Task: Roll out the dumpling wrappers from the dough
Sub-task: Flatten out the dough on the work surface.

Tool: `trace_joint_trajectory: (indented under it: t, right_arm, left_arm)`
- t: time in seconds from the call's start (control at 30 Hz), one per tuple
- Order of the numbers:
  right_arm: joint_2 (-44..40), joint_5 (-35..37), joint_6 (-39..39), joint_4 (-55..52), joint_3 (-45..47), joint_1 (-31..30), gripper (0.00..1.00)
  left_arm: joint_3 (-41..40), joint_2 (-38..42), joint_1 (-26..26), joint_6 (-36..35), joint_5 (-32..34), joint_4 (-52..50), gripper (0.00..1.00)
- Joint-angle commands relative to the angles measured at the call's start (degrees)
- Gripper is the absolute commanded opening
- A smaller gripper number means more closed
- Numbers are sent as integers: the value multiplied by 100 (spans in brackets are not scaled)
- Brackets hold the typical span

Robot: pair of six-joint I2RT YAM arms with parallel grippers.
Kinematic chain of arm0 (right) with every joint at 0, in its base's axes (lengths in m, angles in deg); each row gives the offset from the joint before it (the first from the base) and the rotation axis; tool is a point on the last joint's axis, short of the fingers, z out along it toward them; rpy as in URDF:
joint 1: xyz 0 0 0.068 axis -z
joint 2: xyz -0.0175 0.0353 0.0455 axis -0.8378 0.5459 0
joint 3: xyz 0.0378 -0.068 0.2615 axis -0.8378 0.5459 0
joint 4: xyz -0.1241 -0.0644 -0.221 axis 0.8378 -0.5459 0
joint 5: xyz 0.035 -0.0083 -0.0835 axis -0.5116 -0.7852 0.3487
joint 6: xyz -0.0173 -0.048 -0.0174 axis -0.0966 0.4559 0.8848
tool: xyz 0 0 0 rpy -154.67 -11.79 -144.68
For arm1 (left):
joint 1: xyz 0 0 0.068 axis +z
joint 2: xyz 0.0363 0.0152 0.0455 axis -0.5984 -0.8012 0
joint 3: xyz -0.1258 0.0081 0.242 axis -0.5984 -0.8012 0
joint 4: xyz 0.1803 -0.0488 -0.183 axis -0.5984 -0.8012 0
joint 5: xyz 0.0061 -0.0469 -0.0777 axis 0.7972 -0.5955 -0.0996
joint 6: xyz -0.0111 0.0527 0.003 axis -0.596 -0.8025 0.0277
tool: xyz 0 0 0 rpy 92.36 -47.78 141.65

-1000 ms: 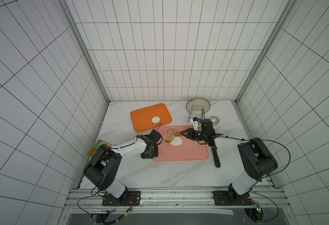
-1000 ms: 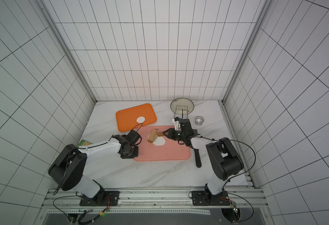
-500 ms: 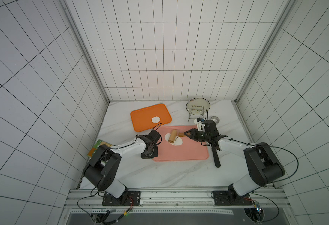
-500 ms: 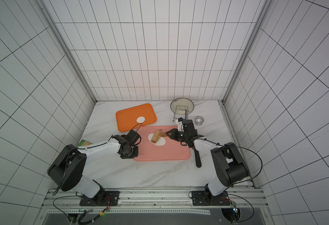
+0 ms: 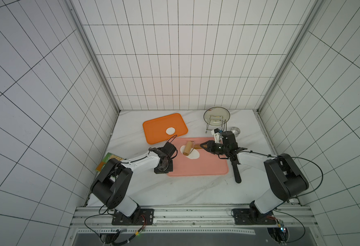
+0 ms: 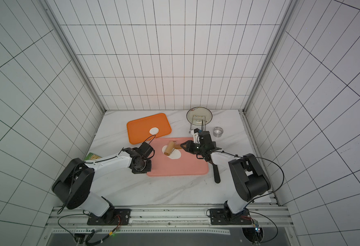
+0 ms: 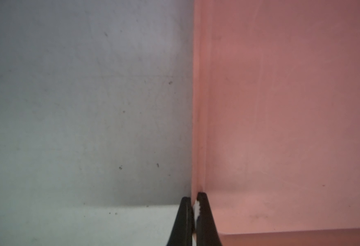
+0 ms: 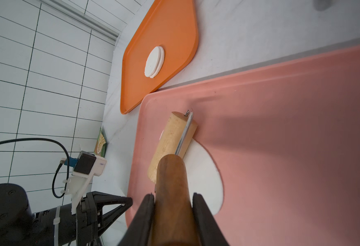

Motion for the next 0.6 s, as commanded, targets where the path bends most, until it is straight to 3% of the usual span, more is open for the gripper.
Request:
trace_joint_trajectory:
  t: [0.0,0.23,0.43,0.57]
  right_arm:
    - [49,1678,581,-2488,766,488,0]
    - [-371,1687,554,-2653,745,492,0]
    - [307,1647,340,-2328,326,-263,0]
    - [799,1607,253,-2105,124,-448,0]
  left_arm:
    - [-235,-119,197,119,560,-19,0]
    - [-239,-84,192,119,512,10,0]
    - [-176,-186,80,158,472,34,0]
    - [-149,-229,-4,198,472,44,0]
